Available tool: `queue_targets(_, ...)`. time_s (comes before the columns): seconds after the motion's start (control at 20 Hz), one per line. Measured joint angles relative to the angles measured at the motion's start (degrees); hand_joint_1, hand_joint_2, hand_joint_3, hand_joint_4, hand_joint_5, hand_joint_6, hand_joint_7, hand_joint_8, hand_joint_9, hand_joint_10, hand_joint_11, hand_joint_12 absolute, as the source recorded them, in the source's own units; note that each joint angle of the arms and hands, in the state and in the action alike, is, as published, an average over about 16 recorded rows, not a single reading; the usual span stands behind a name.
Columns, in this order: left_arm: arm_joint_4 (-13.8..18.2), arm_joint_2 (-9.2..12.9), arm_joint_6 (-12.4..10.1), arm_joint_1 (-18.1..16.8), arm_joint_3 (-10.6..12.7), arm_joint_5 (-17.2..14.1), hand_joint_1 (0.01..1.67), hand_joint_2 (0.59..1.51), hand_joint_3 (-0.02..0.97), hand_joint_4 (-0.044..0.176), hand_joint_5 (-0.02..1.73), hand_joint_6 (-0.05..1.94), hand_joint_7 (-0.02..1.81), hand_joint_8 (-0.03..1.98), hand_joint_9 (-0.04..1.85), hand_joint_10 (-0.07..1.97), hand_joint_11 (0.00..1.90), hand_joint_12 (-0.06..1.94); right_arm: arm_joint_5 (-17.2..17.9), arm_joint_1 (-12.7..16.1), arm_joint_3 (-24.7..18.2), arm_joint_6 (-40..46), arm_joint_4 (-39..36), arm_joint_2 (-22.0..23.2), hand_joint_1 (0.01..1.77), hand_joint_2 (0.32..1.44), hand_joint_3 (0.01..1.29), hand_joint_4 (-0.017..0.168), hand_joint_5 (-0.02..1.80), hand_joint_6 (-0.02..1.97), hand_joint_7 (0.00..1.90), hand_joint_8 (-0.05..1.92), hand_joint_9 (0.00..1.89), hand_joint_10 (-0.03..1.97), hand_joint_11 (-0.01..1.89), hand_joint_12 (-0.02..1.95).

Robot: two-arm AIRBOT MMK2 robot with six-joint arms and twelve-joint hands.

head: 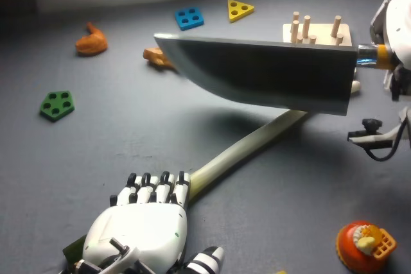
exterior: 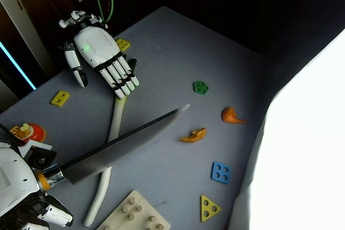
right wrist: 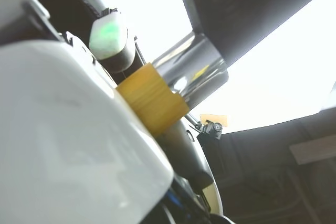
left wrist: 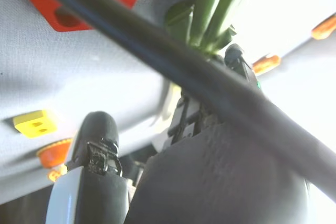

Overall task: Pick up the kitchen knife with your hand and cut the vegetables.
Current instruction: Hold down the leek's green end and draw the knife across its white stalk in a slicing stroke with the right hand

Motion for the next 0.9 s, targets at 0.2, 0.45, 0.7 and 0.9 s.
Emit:
queue_targets(0.2,0.09,0.03,0.06,0.00,0.00,-0.07,0.25,1.343,0.014,-0.008,0.02,-0.02,0.03,-0.01,0.03,0.00,0.02,0.01,-0.43,-1.63,-0.30,0.25,-0.78,0.81,1.59,0.59,1.06,0.168,1.31,1.91,1.53,1.85,1.59,1.82,1.60,1.85)
queue_targets(0.45,0.23,0.10,0.07,0.00,0.00,-0.15,0.22,1.354,0.014,-0.008,0.03,-0.02,0.03,-0.01,0.05,0.00,0.02,0.02,-1.12,-3.16,-1.98,0.51,-1.58,3.42,1.58,0.60,1.06,0.167,1.31,1.91,1.54,1.87,1.59,1.83,1.60,1.85)
queue_targets(0.7,0.41,0.22,0.09,0.00,-0.01,-0.25,0.18,1.365,0.014,-0.008,0.04,-0.02,0.04,-0.01,0.06,-0.01,0.02,0.03,-1.83,-4.02,-4.85,0.75,-1.77,7.30,1.47,0.59,1.12,0.118,1.20,1.91,1.54,1.88,1.59,1.83,1.61,1.85)
queue_targets(0.9,0.56,0.30,0.10,0.00,-0.02,-0.28,0.17,1.373,0.014,-0.008,0.05,-0.02,0.05,-0.01,0.07,-0.01,0.02,0.05,-2.08,-4.53,-7.04,1.08,-1.73,10.02,1.44,0.59,1.15,0.101,1.18,1.92,1.54,1.88,1.59,1.83,1.61,1.85)
